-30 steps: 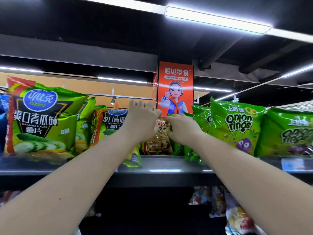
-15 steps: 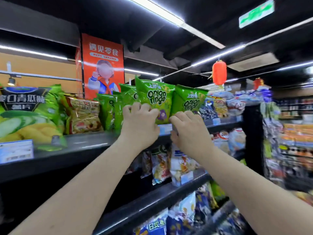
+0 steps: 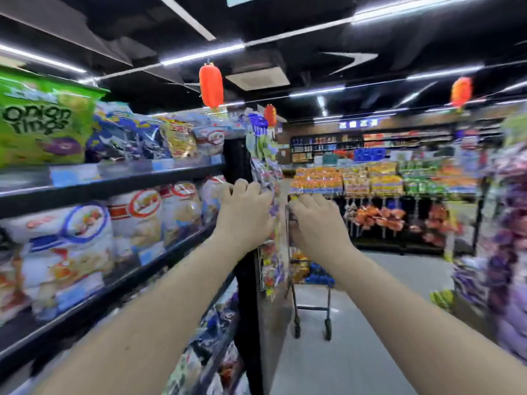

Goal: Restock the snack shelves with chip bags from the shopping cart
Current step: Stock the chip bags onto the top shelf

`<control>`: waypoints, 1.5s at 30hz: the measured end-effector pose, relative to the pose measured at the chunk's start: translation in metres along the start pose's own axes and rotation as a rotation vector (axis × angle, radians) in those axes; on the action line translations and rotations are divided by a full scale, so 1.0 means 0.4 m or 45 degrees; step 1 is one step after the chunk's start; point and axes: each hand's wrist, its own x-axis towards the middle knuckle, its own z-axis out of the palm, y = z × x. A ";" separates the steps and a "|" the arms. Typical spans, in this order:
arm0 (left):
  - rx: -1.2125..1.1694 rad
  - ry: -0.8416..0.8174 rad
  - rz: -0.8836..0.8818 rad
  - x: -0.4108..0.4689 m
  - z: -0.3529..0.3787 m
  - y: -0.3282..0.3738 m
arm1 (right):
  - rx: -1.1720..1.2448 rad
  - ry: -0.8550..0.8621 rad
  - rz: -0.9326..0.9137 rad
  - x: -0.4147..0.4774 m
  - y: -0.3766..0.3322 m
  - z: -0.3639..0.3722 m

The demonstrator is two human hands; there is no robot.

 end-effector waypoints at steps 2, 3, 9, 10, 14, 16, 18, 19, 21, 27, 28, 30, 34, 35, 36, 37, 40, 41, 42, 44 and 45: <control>-0.058 -0.008 0.046 0.070 0.070 0.132 | -0.049 -0.024 0.054 -0.037 0.134 0.039; -0.086 -0.013 0.069 0.103 0.104 0.197 | -0.079 -0.034 0.084 -0.056 0.199 0.059; -0.330 -0.122 0.137 0.223 0.334 0.558 | -0.242 -0.141 0.159 -0.187 0.546 0.206; -0.362 -0.154 0.153 0.231 0.377 0.611 | -0.276 -0.174 0.154 -0.212 0.594 0.236; -0.467 -0.334 0.192 0.251 0.545 0.787 | -0.291 -0.354 0.214 -0.316 0.754 0.374; -0.479 -0.405 0.193 0.265 0.632 0.847 | -0.275 -0.450 0.278 -0.362 0.811 0.451; -0.493 -0.472 0.204 0.285 0.723 0.891 | -0.279 -0.523 0.329 -0.398 0.853 0.533; -0.500 -0.502 0.208 0.296 0.774 0.908 | -0.284 -0.555 0.352 -0.410 0.870 0.575; -0.512 -0.573 0.227 0.319 0.881 0.936 | -0.277 -0.592 0.410 -0.428 0.899 0.663; -0.567 -0.742 0.319 0.438 1.199 0.971 | -0.233 -0.694 0.543 -0.392 0.981 0.952; -0.568 -0.748 0.357 0.482 1.264 0.973 | -0.218 -0.716 0.567 -0.366 1.008 1.016; -0.566 -0.752 0.378 0.534 1.348 0.973 | -0.204 -0.775 0.597 -0.333 1.046 1.088; -0.687 -0.823 0.306 0.637 1.555 1.005 | -0.120 -0.822 0.655 -0.283 1.123 1.273; -0.725 -0.874 0.296 0.653 1.595 1.021 | -0.092 -0.834 0.643 -0.281 1.135 1.312; -0.750 -0.927 0.296 0.668 1.632 1.040 | -0.070 -0.856 0.633 -0.281 1.150 1.349; -0.767 -0.972 0.288 0.678 1.668 1.060 | -0.054 -0.877 0.630 -0.285 1.167 1.388; -0.803 -1.056 0.249 0.710 1.779 1.118 | -0.014 -0.994 0.649 -0.282 1.247 1.504; -0.807 -1.075 0.228 0.728 1.819 1.135 | 0.013 -1.025 0.669 -0.276 1.281 1.546; -0.799 -1.092 0.211 0.750 1.859 1.152 | 0.028 -1.068 0.676 -0.267 1.317 1.590; -0.760 -1.128 0.179 0.807 1.941 1.186 | 0.070 -1.073 0.662 -0.248 1.395 1.682; -0.749 -1.139 0.150 0.841 1.981 1.204 | 0.103 -1.066 0.655 -0.237 1.437 1.729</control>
